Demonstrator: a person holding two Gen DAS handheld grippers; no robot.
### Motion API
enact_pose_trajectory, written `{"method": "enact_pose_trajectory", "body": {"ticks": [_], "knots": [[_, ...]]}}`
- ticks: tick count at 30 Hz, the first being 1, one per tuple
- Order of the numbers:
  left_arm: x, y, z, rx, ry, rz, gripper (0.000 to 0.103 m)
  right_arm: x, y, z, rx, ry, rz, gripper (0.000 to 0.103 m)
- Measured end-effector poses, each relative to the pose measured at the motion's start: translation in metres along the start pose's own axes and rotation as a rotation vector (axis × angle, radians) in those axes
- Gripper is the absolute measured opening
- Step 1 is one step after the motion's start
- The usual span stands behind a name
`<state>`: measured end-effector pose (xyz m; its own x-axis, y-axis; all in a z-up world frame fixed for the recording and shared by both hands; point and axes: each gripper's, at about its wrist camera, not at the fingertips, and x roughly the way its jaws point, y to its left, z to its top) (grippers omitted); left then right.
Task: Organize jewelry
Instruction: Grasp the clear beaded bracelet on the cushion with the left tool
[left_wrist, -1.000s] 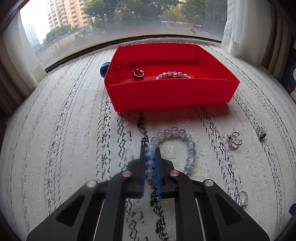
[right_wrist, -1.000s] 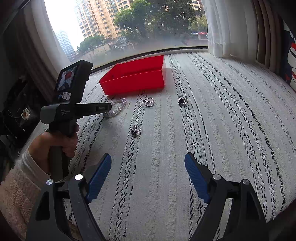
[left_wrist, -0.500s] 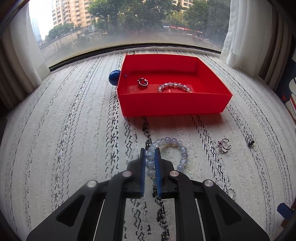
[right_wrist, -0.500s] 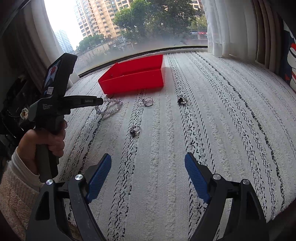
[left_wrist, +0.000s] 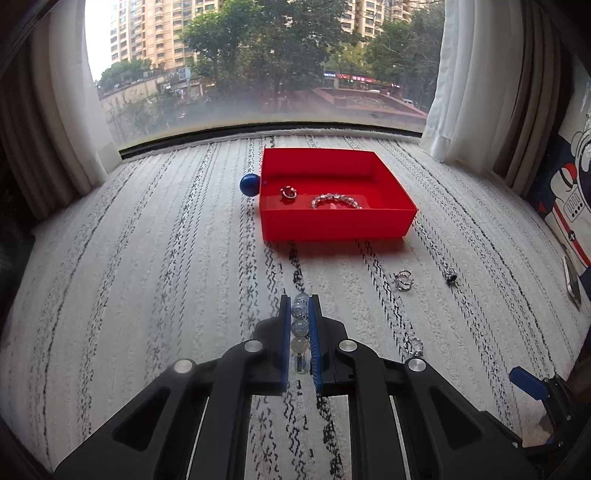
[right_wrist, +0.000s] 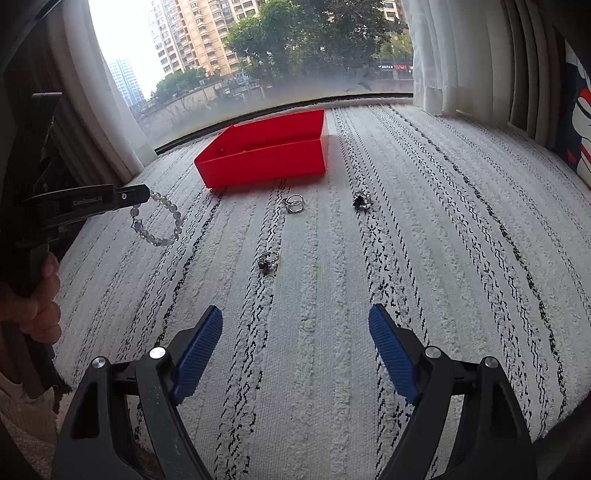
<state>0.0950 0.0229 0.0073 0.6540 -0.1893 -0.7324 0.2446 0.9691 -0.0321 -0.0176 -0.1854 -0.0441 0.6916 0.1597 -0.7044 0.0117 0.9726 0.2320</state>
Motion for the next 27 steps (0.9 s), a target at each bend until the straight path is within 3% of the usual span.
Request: {"method": "enact_pose_trajectory", "body": {"ticks": [9,18,27], "knots": [[-0.007,0.012,-0.036,-0.030,0.037,-0.023,0.009,0.002,0.002,0.002,-0.006,-0.002,-0.014,0.080],[-0.003,0.019,-0.042,-0.031,0.027,0.005,0.009,0.011,0.020,0.022,-0.044,0.004,-0.024,0.080],[0.004,0.030,-0.047,-0.043,0.034,0.013,0.009,0.073,0.039,0.051,-0.086,0.070,-0.085,0.080]]}}
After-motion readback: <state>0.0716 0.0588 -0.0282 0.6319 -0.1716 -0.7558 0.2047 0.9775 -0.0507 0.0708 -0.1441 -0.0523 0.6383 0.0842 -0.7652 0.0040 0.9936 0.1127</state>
